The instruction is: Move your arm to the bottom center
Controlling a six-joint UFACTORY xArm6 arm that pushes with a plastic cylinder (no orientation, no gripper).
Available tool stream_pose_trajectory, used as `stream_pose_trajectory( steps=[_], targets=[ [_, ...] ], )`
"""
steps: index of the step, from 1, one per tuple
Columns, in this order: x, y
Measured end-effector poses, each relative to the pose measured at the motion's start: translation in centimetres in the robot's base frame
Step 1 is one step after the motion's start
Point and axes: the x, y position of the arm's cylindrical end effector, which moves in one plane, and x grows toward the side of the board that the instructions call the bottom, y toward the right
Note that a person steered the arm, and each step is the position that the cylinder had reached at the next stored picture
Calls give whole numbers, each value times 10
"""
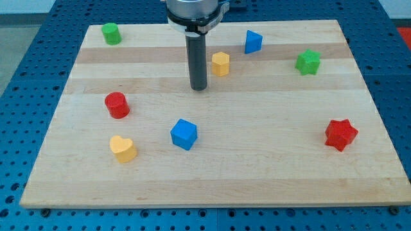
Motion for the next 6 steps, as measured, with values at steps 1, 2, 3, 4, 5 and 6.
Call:
stream_pose_trajectory(
  steps=[1,2,3,4,5,6],
  targets=[
    [29,1],
    [89,6],
    [120,12],
    [120,12],
    [124,33],
    [133,37]
  ],
)
